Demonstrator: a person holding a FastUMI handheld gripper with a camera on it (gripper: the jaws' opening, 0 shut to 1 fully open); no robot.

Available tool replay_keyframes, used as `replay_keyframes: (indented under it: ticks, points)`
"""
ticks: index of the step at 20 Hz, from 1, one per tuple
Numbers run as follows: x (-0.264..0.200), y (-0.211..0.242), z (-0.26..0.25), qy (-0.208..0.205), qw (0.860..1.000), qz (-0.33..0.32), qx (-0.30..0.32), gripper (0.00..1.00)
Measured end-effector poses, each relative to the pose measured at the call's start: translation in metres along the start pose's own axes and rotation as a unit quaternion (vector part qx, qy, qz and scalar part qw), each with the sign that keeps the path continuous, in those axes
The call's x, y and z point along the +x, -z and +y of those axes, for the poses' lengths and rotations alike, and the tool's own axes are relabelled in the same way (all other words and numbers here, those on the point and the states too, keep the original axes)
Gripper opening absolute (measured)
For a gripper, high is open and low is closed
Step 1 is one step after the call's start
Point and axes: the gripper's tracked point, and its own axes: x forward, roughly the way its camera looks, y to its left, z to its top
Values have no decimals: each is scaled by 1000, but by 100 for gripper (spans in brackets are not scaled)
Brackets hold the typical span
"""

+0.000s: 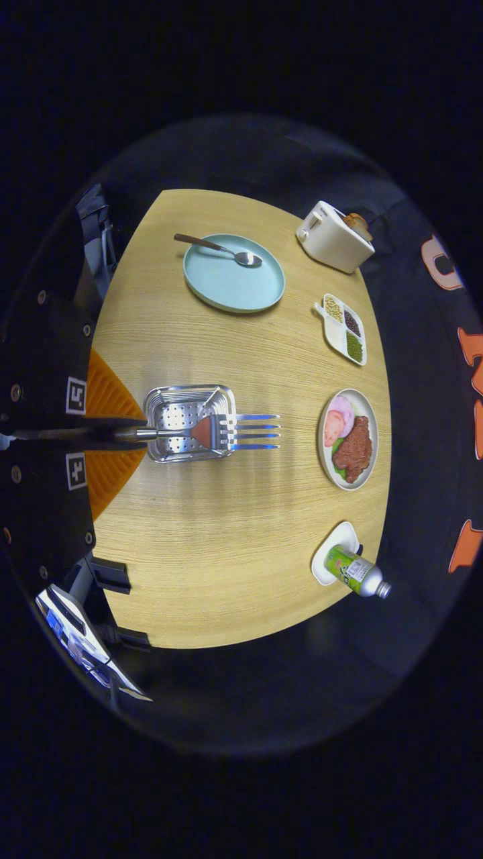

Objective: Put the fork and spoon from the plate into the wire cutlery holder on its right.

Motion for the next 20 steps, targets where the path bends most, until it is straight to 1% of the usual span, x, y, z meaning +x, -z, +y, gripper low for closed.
replay_keyframes:
  ticks: [4, 8, 12, 13, 18, 20]
  points:
    - [14, 18, -1, -17, 998, 40, -36, 7]
    - [26, 30, -3, -23, 996, 76, -40, 7]
    - [26, 18, -5, -27, 996, 71, -53, 10]
    - [27, 14, -7, -26, 996, 68, -55, 12]
    - [32, -2, -16, -15, 998, 48, -32, 13]
    - [28, -8, -13, -21, 999, 36, -28, 13]
